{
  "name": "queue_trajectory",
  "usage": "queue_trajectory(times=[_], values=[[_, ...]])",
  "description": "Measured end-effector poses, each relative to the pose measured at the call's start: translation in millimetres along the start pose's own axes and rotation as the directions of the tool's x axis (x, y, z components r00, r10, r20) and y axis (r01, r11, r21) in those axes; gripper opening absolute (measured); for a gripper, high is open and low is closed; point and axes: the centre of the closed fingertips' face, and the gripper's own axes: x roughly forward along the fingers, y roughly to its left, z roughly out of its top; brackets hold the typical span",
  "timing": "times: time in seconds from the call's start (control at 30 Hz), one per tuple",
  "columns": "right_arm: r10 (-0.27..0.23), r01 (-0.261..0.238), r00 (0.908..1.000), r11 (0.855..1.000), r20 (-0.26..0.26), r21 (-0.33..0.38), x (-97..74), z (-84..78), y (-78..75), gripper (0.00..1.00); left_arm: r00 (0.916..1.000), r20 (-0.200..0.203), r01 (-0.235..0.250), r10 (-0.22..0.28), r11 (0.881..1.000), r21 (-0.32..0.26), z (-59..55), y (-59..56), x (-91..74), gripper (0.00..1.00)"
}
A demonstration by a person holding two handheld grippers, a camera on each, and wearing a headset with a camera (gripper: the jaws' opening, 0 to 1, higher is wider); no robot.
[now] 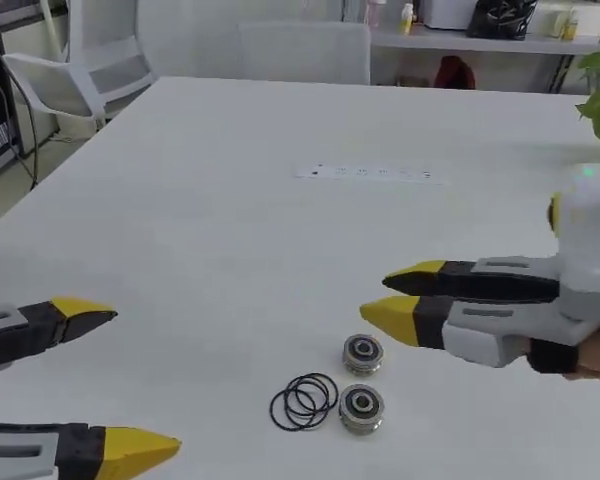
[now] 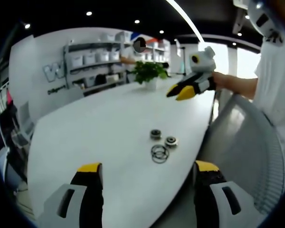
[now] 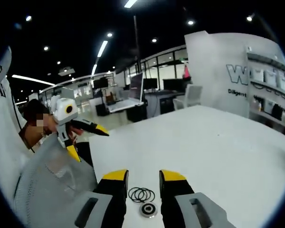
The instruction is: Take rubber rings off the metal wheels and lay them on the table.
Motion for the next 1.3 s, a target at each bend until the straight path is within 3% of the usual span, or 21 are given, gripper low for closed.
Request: queue_trajectory(times=[0.13,0.2,0.3,0.4,0.57,0.87,1.07,1.3], values=[[0.007,-0.007,0.9996,1.000,0.028,0.009,-22.1,2.7,3.5,0.34,1.0000,0.004,0.002,-0.002,1.000,-0.003,0.5,0.2,-0.3,0.80],[0.002,-0.002,0.9998,1.000,0.019,0.005,-32.1,-1.6,3.9,0.40,1.0000,0.005,0.004,-0.004,1.000,-0.005,0.3,-0.2,-0.3,0.80],[-0.028,0.027,0.9995,1.000,-0.012,-0.010,-45.0,-14.0,-0.9,0.44,1.0000,0.005,0.007,-0.007,1.000,-0.007,-0.8,-1.4,-0.3,0.80],[-0.089,0.089,0.9947,0.996,-0.052,-0.001,-56.7,-32.7,-14.0,0.43,1.0000,0.003,0.007,-0.007,1.000,-0.009,-2.1,-1.8,-0.4,0.80],[-0.126,0.131,0.9891,0.989,-0.077,0.067,-69.3,-55.0,-22.6,0.51,1.0000,-0.004,-0.001,0.001,1.000,-0.023,-7.2,-2.7,-1.9,0.81],[-0.152,0.170,0.9815,0.971,-0.117,0.167,-75.7,-90.3,-28.6,0.62,1.0000,0.000,-0.005,0.005,0.998,-0.069,-16.0,-1.0,-2.2,0.82],[-0.157,0.181,0.9777,0.966,-0.140,0.184,-75.8,-102.3,-26.7,0.68,1.0000,-0.003,-0.008,0.008,0.994,-0.108,-20.6,-0.5,-0.6,0.88],[-0.146,0.181,0.9699,0.968,-0.195,0.176,-73.1,-117.8,-16.6,0.86,0.9997,-0.010,-0.021,0.020,0.989,-0.144,-23.1,-0.9,-1.0,0.94]])
